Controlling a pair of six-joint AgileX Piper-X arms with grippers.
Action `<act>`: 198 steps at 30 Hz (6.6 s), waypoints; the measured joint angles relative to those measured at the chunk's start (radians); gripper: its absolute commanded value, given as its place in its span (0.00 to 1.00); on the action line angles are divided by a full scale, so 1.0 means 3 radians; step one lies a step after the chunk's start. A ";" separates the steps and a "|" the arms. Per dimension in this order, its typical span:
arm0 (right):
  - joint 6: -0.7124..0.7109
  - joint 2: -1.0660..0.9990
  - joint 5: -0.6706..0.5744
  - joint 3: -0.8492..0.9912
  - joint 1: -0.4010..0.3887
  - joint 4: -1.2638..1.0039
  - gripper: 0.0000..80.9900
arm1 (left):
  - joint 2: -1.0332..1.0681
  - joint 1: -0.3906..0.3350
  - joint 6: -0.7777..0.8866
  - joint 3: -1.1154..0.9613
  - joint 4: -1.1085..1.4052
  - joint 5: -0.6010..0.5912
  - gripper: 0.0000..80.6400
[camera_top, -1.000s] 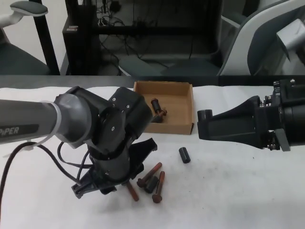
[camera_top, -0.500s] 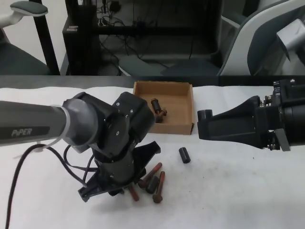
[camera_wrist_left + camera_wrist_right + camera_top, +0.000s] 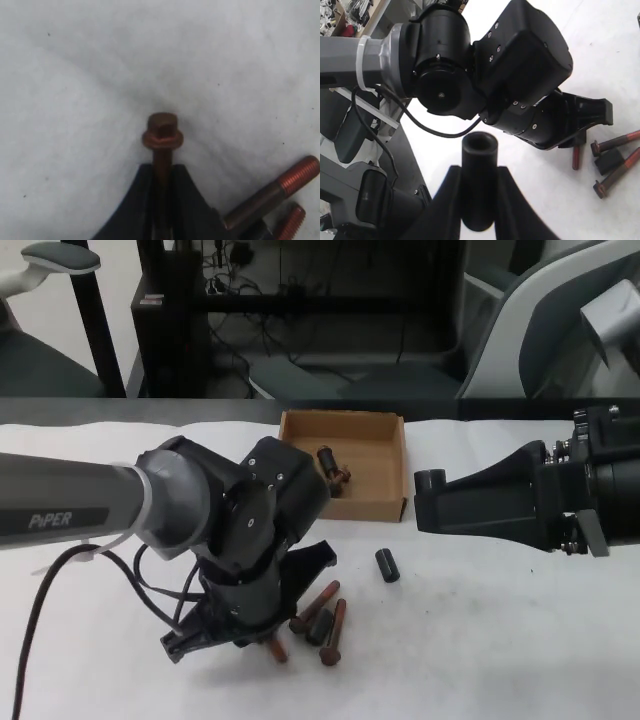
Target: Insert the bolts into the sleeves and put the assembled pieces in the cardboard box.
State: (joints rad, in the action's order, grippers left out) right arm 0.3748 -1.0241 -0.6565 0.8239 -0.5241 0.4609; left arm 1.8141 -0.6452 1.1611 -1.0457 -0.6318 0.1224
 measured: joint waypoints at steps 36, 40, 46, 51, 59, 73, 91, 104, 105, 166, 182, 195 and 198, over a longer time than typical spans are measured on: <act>0.0000 0.0220 0.0208 0.0000 0.0011 0.0009 0.01 | -0.1458 0.0097 -0.1239 0.0476 0.0031 0.0972 0.02; 0.0000 0.0328 0.0311 0.0000 0.0011 0.0028 0.01 | -0.2004 0.0105 -0.1384 0.0788 0.0112 0.0694 0.02; -0.0016 0.0345 0.0550 -0.0009 -0.0148 0.0114 0.01 | -0.2956 0.0105 -0.1970 0.1157 0.0390 0.0079 0.02; -0.0024 0.0345 0.0842 -0.0185 -0.0448 -0.0150 0.01 | -0.3492 0.0156 -0.2355 0.1298 0.0639 -0.0378 0.02; 0.0128 -0.0097 0.0932 -0.0409 -0.0608 -0.1071 0.01 | -0.3321 0.0643 -0.2712 0.1495 0.1549 -0.1540 0.02; 0.0501 -0.1184 0.0669 -0.0347 -0.0611 -0.2365 0.01 | -0.1991 0.1403 -0.2462 0.1540 0.3379 -0.3008 0.02; 0.0328 -0.1293 0.0138 -0.0184 -0.0423 -0.2279 0.01 | -0.1772 0.1161 -0.2175 0.1540 0.3878 -0.3181 0.02; 0.0297 -0.1293 -0.0029 -0.0184 -0.0424 -0.2180 0.01 | -0.1772 0.1161 -0.2145 0.1478 0.3900 -0.3162 0.02; 0.0281 -0.1293 -0.0029 -0.0184 -0.0424 -0.2180 0.01 | -0.1772 0.1161 -0.2137 0.1478 0.3900 -0.3162 0.02; 0.0028 -0.1293 -0.0117 -0.0012 -0.0344 -0.1885 0.01 | -0.1772 0.1161 -0.1867 0.1470 0.3943 -0.3382 0.02; 0.0043 -0.1293 -0.0125 -0.0012 -0.0344 -0.1960 0.01 | -0.1772 0.1161 -0.1775 0.1470 0.3951 -0.3406 0.02; 0.0102 -0.1293 -0.0165 -0.0012 -0.0344 -0.2022 0.01 | -0.1772 0.1161 -0.1722 0.1465 0.3964 -0.3406 0.02; 0.0102 -0.1293 -0.0174 -0.0012 -0.0344 -0.2031 0.01 | -0.1772 0.1161 -0.1708 0.1465 0.3964 -0.3406 0.02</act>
State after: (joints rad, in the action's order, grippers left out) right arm 0.4054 -1.4119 -0.7086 0.8202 -0.6272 -0.1486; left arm 1.2824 -0.2969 0.6488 -0.6063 0.5574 -0.8994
